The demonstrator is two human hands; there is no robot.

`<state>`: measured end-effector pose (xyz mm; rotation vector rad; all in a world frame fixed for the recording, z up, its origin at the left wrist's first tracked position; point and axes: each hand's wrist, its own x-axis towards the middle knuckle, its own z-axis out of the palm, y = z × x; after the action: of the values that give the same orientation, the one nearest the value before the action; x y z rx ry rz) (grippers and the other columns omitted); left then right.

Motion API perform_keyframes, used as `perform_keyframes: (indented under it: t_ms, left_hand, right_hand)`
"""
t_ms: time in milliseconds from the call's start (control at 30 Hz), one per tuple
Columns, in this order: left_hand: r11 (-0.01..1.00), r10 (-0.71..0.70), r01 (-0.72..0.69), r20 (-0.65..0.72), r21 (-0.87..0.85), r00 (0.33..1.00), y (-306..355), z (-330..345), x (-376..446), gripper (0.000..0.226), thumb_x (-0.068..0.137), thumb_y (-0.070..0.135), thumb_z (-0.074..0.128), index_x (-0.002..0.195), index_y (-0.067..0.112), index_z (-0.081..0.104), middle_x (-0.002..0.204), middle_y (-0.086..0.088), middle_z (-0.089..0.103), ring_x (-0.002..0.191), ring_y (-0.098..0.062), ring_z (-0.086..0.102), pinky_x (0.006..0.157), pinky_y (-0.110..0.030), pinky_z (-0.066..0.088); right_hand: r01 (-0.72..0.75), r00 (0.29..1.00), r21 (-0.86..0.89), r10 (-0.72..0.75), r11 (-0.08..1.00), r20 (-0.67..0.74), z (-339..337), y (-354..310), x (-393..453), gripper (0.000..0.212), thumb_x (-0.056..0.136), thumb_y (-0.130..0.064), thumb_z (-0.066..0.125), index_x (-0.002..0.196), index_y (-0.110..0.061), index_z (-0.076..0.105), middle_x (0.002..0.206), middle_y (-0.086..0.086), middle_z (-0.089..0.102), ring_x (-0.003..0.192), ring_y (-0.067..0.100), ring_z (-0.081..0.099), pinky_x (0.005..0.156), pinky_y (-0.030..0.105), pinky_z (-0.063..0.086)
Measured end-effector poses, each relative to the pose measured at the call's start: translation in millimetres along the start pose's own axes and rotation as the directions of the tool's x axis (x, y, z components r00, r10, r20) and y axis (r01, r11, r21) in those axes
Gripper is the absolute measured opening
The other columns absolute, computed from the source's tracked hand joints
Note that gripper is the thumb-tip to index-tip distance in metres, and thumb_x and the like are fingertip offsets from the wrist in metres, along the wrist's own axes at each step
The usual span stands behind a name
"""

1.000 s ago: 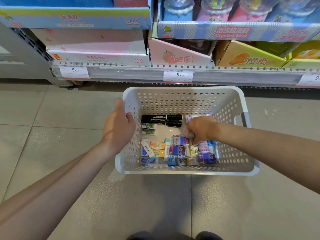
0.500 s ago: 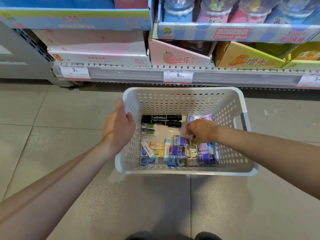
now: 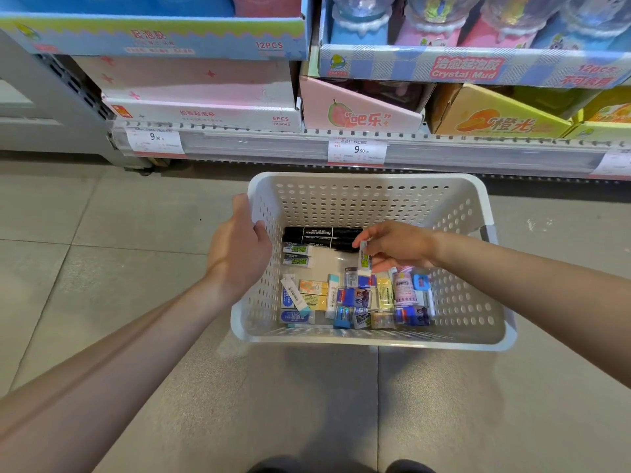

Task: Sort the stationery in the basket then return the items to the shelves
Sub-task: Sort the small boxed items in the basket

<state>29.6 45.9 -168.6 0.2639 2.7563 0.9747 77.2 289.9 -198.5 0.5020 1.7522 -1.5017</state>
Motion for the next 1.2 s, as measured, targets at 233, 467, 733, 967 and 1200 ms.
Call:
perform_keyframes:
  t_ms: [233, 467, 733, 967, 1200]
  left_hand:
    - [1.0, -0.01, 0.01, 0.001, -0.006, 1.0, 0, -1, 0, 0.013, 0.099, 0.01, 0.038, 0.112, 0.007, 0.035, 0.06, -0.003, 0.042, 0.047, -0.019, 0.04, 0.044, -0.029, 0.031]
    - [1.0, -0.006, 0.006, 0.001, -0.009, 1.0, -1, 0, 0, 0.013, 0.099, 0.01, 0.038, 0.112, 0.007, 0.036, 0.06, -0.003, 0.042, 0.048, -0.019, 0.04, 0.046, -0.031, 0.032]
    - [1.0, 0.012, -0.012, -0.01, 0.006, 1.0, 0, -1, -1, 0.016, 0.099, 0.009, 0.038, 0.114, 0.006, 0.036, 0.058, -0.004, 0.041, 0.047, -0.019, 0.039, 0.045, -0.032, 0.03]
    - [1.0, 0.016, -0.016, -0.006, 0.008, 1.0, -1, -1, -1, 0.019, 0.098, 0.009, 0.039, 0.117, 0.008, 0.036, 0.059, -0.002, 0.04, 0.048, -0.017, 0.039, 0.045, -0.031, 0.029]
    - [1.0, 0.014, -0.013, -0.014, 0.02, 1.0, -2, 0, 1, 0.015, 0.098, 0.009, 0.039, 0.113, 0.006, 0.036, 0.058, -0.002, 0.04, 0.047, -0.02, 0.039, 0.047, -0.03, 0.029]
  right_hand:
    - [-0.004, 0.994, 0.023, 0.007, 1.0, -0.113, 8, -4, 11, 0.025, 0.098, -0.005, 0.04, 0.11, -0.013, 0.059, 0.094, 0.011, 0.053, 0.067, 0.011, 0.05, 0.055, 0.02, 0.052]
    - [-0.041, 0.995, 0.135, 0.053, 0.99, -0.09, 29, -9, 24, 0.042, 0.099, -0.005, 0.043, 0.14, -0.015, 0.037, 0.134, 0.012, 0.042, 0.078, 0.014, 0.053, 0.053, 0.021, 0.058]
    - [0.031, 0.979, -0.09, -0.048, 0.996, -0.2, 50, -22, 46, 0.029, 0.09, -0.007, 0.06, 0.118, 0.0, 0.053, 0.085, 0.002, 0.051, 0.072, 0.012, 0.054, 0.057, 0.02, 0.055]
    - [0.212, 0.915, -0.493, -0.349, 0.844, -0.204, 70, -27, 68, 0.031, 0.085, -0.01, 0.066, 0.116, -0.006, 0.062, 0.1, 0.008, 0.063, 0.088, 0.015, 0.055, 0.082, 0.025, 0.048]
    - [0.164, 0.847, -0.559, -0.407, 0.813, -0.343, 85, -22, 80, 0.019, 0.087, -0.019, 0.066, 0.104, -0.012, 0.066, 0.1, 0.007, 0.069, 0.092, 0.021, 0.063, 0.085, 0.037, 0.053]
